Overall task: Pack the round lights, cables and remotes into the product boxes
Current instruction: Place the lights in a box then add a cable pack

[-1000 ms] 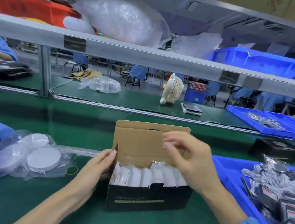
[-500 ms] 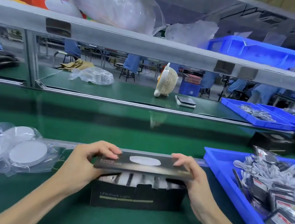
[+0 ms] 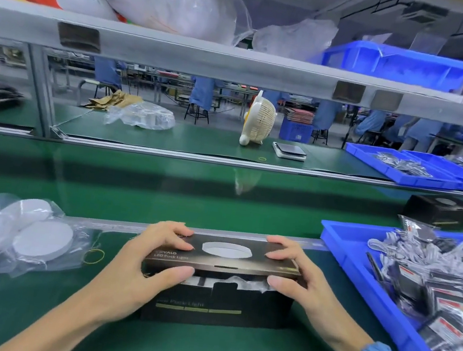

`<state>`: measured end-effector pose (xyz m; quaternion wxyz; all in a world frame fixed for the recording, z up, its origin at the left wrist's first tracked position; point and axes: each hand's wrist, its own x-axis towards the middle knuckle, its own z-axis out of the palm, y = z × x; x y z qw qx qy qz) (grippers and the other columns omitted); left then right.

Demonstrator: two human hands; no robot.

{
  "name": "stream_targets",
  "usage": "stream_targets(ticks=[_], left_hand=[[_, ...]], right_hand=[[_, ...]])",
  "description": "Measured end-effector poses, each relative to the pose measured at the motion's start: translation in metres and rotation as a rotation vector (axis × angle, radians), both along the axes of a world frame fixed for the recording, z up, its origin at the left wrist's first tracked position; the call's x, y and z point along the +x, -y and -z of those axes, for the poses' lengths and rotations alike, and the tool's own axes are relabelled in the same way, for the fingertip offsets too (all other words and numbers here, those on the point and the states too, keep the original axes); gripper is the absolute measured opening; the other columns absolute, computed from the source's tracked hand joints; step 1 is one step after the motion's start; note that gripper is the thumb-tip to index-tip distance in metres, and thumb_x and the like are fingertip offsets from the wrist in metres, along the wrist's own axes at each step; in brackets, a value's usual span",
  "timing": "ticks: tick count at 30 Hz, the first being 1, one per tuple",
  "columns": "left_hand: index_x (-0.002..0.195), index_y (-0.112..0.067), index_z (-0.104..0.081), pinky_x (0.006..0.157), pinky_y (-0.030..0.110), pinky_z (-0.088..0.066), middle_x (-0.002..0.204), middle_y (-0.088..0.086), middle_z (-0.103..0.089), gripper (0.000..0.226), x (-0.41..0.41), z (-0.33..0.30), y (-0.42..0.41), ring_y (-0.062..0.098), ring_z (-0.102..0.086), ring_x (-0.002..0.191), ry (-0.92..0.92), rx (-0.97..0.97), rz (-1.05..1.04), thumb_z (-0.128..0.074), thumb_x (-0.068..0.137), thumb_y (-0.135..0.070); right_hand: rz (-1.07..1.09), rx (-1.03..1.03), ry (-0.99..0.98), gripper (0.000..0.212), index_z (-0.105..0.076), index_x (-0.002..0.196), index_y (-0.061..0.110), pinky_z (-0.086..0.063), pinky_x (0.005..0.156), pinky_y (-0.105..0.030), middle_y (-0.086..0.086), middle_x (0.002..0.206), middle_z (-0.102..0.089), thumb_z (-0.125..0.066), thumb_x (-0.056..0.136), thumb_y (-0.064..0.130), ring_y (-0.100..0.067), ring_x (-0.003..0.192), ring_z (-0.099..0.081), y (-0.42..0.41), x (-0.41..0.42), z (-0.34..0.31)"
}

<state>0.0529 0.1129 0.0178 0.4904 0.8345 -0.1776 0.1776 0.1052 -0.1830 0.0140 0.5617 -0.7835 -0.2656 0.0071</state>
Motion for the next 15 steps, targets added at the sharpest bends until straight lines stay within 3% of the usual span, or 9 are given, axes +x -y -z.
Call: stream_targets(ticks=[4, 6, 10, 15], left_hand=[[0.107, -0.03, -0.075, 0.112, 0.031, -0.034, 0.133, -0.019, -0.06, 0.033, -0.007, 0.001, 0.003, 0.01, -0.041, 0.138, 0.149, 0.074, -0.04, -0.063, 0.083, -0.047], [0.109, -0.027, -0.075, 0.111, 0.029, -0.034, 0.129, -0.02, -0.063, 0.032, -0.008, 0.002, 0.004, 0.011, -0.045, 0.136, 0.213, 0.13, -0.055, -0.063, 0.085, -0.045], [0.112, -0.026, -0.074, 0.109, 0.028, -0.038, 0.122, -0.019, -0.067, 0.031, -0.006, -0.003, 0.001, 0.007, -0.056, 0.126, 0.246, 0.198, -0.006, -0.059, 0.091, -0.043], [0.106, -0.033, -0.075, 0.105, 0.026, -0.043, 0.117, -0.026, -0.068, 0.022, 0.001, -0.015, -0.008, -0.003, -0.058, 0.12, 0.168, 0.226, 0.0, -0.066, 0.087, -0.036]], right_hand=[[0.006, -0.089, 0.104, 0.029, -0.063, 0.111, 0.042, -0.032, 0.102, -0.022, 0.028, 0.149, -0.033, -0.059, 0.085, 0.053, 0.004, 0.134, -0.038, 0.004, -0.006, -0.001], [0.098, -0.146, 0.268, 0.021, -0.068, 0.107, 0.041, -0.033, 0.106, -0.019, 0.021, 0.149, -0.035, -0.059, 0.089, 0.043, -0.005, 0.132, -0.044, 0.002, -0.008, 0.001], [0.183, -0.127, 0.639, 0.022, -0.075, 0.102, 0.018, -0.044, 0.101, -0.032, 0.004, 0.123, -0.06, -0.06, 0.091, 0.03, -0.015, 0.116, -0.058, -0.009, -0.012, 0.006], [0.179, -0.12, 0.719, 0.024, -0.076, 0.095, 0.014, -0.048, 0.096, -0.036, 0.004, 0.107, -0.067, -0.07, 0.083, 0.033, -0.017, 0.102, -0.064, -0.015, -0.012, 0.01]])
